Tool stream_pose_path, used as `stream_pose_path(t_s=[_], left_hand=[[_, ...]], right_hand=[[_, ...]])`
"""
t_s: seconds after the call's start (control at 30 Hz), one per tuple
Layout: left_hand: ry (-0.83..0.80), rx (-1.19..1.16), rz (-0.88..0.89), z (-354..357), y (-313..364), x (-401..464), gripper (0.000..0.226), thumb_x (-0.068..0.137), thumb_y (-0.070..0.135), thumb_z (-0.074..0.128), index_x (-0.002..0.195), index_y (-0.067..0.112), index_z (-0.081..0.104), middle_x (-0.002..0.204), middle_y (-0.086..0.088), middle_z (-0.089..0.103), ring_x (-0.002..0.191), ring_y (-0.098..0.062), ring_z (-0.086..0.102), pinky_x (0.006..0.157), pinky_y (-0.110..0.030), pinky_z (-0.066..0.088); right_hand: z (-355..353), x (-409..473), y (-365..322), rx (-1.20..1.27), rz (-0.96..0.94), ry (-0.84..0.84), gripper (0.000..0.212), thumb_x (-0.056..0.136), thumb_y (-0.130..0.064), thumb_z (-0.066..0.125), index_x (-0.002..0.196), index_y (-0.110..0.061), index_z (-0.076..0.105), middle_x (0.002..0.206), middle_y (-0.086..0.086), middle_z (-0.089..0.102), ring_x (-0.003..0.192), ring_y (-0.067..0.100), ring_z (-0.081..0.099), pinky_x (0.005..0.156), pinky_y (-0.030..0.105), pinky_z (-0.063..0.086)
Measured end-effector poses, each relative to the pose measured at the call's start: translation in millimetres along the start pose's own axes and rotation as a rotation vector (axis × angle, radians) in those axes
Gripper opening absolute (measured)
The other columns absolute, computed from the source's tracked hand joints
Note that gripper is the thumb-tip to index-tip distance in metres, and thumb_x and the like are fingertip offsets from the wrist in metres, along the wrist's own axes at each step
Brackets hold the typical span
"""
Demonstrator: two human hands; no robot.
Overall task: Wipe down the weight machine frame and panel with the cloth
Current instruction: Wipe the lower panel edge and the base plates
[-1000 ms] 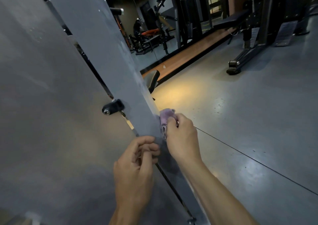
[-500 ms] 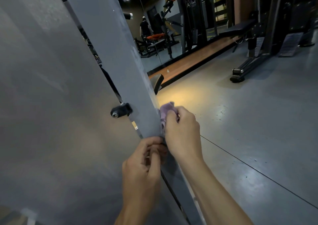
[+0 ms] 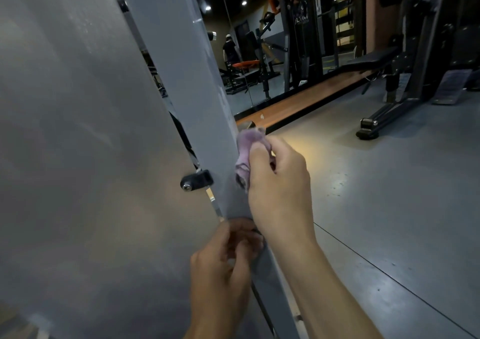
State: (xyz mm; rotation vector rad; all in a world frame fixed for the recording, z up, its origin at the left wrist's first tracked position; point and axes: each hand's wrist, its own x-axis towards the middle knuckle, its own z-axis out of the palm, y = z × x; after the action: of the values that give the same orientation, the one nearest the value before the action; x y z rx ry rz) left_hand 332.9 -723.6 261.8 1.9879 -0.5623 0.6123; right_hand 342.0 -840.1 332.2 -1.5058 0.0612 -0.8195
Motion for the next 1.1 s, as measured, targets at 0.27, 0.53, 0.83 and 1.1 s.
stream_pose_path(t_s=[0.27, 0.53, 0.83, 1.1], left_hand=[[0.061, -0.123, 0.012, 7, -4, 3, 0.023, 0.091, 0.033, 0.050, 0.095, 0.042, 0.070, 0.078, 0.008, 0.076, 0.068, -0.012, 0.074, 0.070, -0.035, 0.062], [0.057, -0.094, 0.077, 6, -3, 9, 0.027, 0.089, 0.019, 0.053, 0.090, 0.041, 0.070, 0.073, 0.012, 0.073, 0.064, 0.000, 0.068, 0.063, -0.015, 0.053], [0.068, -0.005, 0.158, 4, -2, 9, 0.052, 0.082, -0.004, 0.055, 0.089, 0.047, 0.065, 0.066, 0.027, 0.062, 0.059, 0.014, 0.055, 0.059, -0.003, 0.042], [0.094, 0.015, 0.047, 9, -7, 9, 0.055, 0.073, 0.001, 0.063, 0.074, 0.055, 0.060, 0.053, 0.031, 0.053, 0.049, 0.016, 0.046, 0.051, 0.000, 0.033]], right_hand=[[-1, 4, 21, -0.008, 0.184, -0.037, 0.037, 0.107, -0.029, 0.048, 0.070, -0.024, 0.052, 0.054, -0.011, 0.054, 0.056, 0.002, 0.056, 0.046, 0.009, 0.037], [8, 9, 10, -0.040, 0.024, -0.013, 0.028, 0.107, -0.033, 0.044, 0.089, -0.026, 0.064, 0.073, -0.011, 0.064, 0.073, 0.007, 0.064, 0.061, 0.025, 0.051], [5, 6, -6, 0.038, -0.116, -0.022, 0.028, 0.108, -0.028, 0.046, 0.083, -0.028, 0.059, 0.066, -0.021, 0.060, 0.067, -0.001, 0.060, 0.054, 0.013, 0.042], [3, 2, -22, 0.076, -0.197, -0.022, 0.023, 0.106, -0.029, 0.049, 0.085, -0.027, 0.059, 0.065, -0.018, 0.057, 0.063, 0.003, 0.057, 0.055, 0.016, 0.041]])
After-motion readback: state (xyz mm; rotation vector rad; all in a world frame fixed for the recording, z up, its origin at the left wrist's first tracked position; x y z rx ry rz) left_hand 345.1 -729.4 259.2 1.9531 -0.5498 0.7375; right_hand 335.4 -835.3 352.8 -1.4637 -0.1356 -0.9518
